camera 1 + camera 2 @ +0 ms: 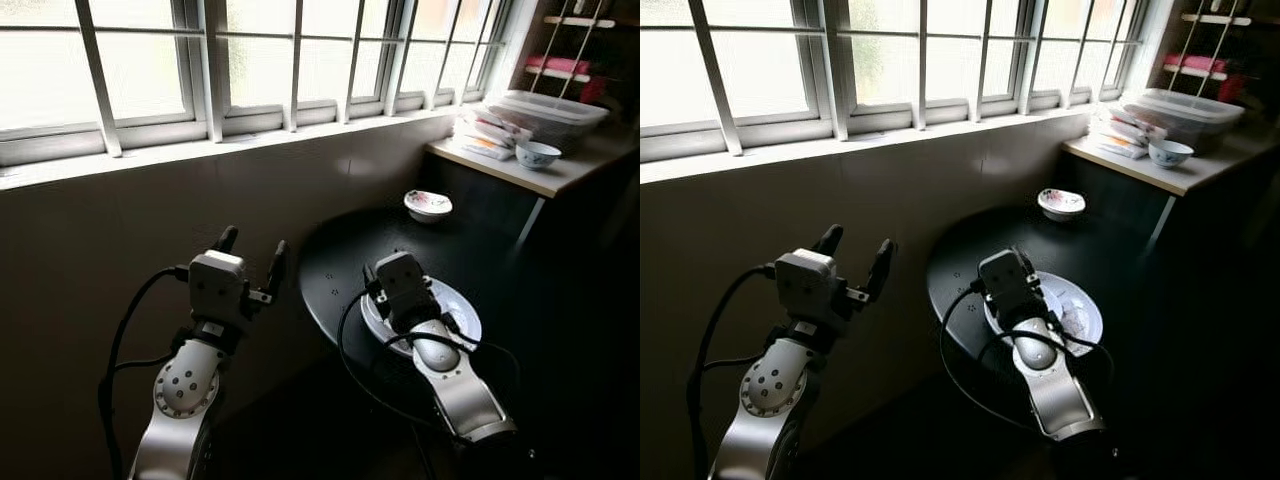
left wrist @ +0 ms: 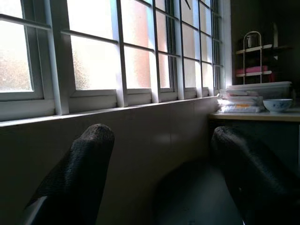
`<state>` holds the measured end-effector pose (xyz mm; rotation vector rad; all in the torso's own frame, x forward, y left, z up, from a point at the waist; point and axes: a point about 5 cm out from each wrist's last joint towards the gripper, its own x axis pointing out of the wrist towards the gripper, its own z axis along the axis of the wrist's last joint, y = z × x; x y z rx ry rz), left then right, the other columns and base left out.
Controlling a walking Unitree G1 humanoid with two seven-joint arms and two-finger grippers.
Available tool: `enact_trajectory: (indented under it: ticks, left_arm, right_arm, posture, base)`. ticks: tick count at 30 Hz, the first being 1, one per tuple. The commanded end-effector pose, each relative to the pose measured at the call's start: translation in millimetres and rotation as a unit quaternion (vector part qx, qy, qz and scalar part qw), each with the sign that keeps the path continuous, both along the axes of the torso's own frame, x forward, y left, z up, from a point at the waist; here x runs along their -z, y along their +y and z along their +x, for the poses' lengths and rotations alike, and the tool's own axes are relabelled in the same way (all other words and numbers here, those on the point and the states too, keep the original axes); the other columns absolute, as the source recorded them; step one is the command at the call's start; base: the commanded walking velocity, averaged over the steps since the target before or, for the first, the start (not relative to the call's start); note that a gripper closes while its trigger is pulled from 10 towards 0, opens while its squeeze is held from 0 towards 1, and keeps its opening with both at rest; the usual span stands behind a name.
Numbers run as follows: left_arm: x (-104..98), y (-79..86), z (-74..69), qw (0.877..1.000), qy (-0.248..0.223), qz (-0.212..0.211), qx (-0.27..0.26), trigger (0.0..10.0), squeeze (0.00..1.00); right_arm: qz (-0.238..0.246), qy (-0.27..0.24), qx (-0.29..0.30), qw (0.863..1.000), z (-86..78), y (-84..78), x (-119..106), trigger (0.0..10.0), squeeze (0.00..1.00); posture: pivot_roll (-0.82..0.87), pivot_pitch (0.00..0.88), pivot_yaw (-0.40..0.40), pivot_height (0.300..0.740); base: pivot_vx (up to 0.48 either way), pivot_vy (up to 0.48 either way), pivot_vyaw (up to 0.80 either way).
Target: Kitchen organization
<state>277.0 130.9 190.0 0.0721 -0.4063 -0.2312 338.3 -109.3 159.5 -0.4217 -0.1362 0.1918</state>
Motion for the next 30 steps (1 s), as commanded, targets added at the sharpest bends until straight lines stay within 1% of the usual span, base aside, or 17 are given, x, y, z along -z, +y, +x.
enact_trajectory:
  ticks: [1, 4, 7, 9, 11, 13, 14, 16, 18, 23, 26, 27, 30]
  left_arm:
    - [1.0, -5.7, 0.7, 1.000, 0.007, 0.001, 0.009, 10.0, 0.00]
    - [1.8, -5.8, 0.9, 1.000, 0.008, 0.001, 0.008, 10.0, 0.00]
    - [3.0, -6.1, 1.0, 1.000, 0.012, 0.003, 0.007, 10.0, 0.00]
    - [3.8, -6.0, 1.2, 1.000, 0.014, 0.003, 0.007, 10.0, 0.00]
    - [5.5, -5.5, 1.7, 1.000, 0.018, 0.004, 0.005, 10.0, 0.00]
    - [5.9, -5.7, 1.7, 1.000, 0.019, 0.003, 0.005, 10.0, 0.00]
    - [6.3, -6.1, 1.9, 1.000, 0.020, 0.002, 0.005, 10.0, 0.00]
    - [6.4, -6.4, 2.0, 1.000, 0.021, 0.002, 0.005, 10.0, 0.00]
    - [7.8, -7.1, 2.3, 1.000, 0.024, 0.003, 0.006, 10.0, 0.00]
    - [8.7, -7.1, 2.3, 1.000, 0.027, 0.003, 0.006, 10.0, 0.00]
    - [9.1, -6.8, 2.4, 1.000, 0.028, 0.004, 0.005, 10.0, 0.00]
    - [9.8, -6.7, 2.4, 1.000, 0.030, 0.004, 0.004, 10.0, 0.00]
    - [10.7, -6.6, 2.5, 0.999, 0.031, 0.005, 0.004, 10.0, 0.00]
  right_arm:
    - [-0.005, 0.033, 0.001, 0.999, 2.5, -7.0, 8.0, 10.0, 0.00]
    - [-0.005, 0.047, -0.008, 0.999, 2.2, -6.3, 12.1, 10.0, 0.00]
    - [-0.019, 0.064, -0.042, 0.997, -0.7, -3.8, 20.3, 10.0, 0.00]
    - [-0.031, 0.072, -0.041, 0.996, -1.3, -5.8, 24.0, 10.0, 0.00]
    - [-0.036, 0.095, -0.042, 0.994, -2.7, -8.2, 31.7, 10.0, 0.00]
    - [-0.034, 0.099, -0.050, 0.993, -4.2, -7.6, 34.1, 10.0, 0.00]
    - [-0.031, 0.108, -0.068, 0.991, -7.0, -5.2, 37.5, 10.0, 0.00]
    - [-0.031, 0.112, -0.076, 0.990, -7.9, -4.3, 38.7, 10.0, 0.00]
    - [-0.045, 0.121, -0.082, 0.988, -10.1, -4.0, 43.6, 10.0, 0.00]
    - [-0.052, 0.131, -0.103, 0.985, -13.2, -1.0, 47.9, 10.0, 0.00]
    - [-0.070, 0.140, -0.101, 0.983, -14.3, -2.3, 51.4, 10.0, 0.00]
    - [-0.091, 0.150, -0.094, 0.980, -15.2, -4.9, 56.6, 10.0, 0.00]
    - [-0.104, 0.162, -0.090, 0.977, -16.6, -7.2, 61.8, 10.0, 0.00]
  posture:
    - [0.11, 0.000, -0.058, 0.740]
    - [0.11, 0.000, -0.060, 0.740]
    - [0.11, 0.000, -0.059, 0.740]
    - [0.11, 0.000, -0.059, 0.740]
    - [0.11, 0.000, -0.059, 0.740]
    - [0.10, 0.000, -0.059, 0.740]
    - [0.10, 0.000, -0.059, 0.740]
    - [0.10, 0.000, -0.059, 0.740]
    - [0.10, 0.000, -0.057, 0.740]
    - [0.10, 0.000, -0.059, 0.740]
    - [0.10, 0.000, -0.059, 0.740]
    - [0.10, 0.000, -0.059, 0.740]
    - [0.10, 0.000, -0.059, 0.740]
  base:
    - [0.000, 0.000, 0.00]
    - [0.000, 0.000, 0.00]
    - [0.000, 0.000, 0.00]
    - [0.000, 0.000, 0.00]
    - [0.000, 0.000, 0.00]
    - [0.000, 0.000, 0.00]
    - [0.000, 0.000, 0.00]
    - [0.000, 0.000, 0.00]
    - [0.000, 0.000, 0.00]
    - [0.000, 0.000, 0.00]
    - [0.000, 0.000, 0.00]
    - [0.000, 0.000, 0.00]
    - [0.000, 0.000, 0.00]
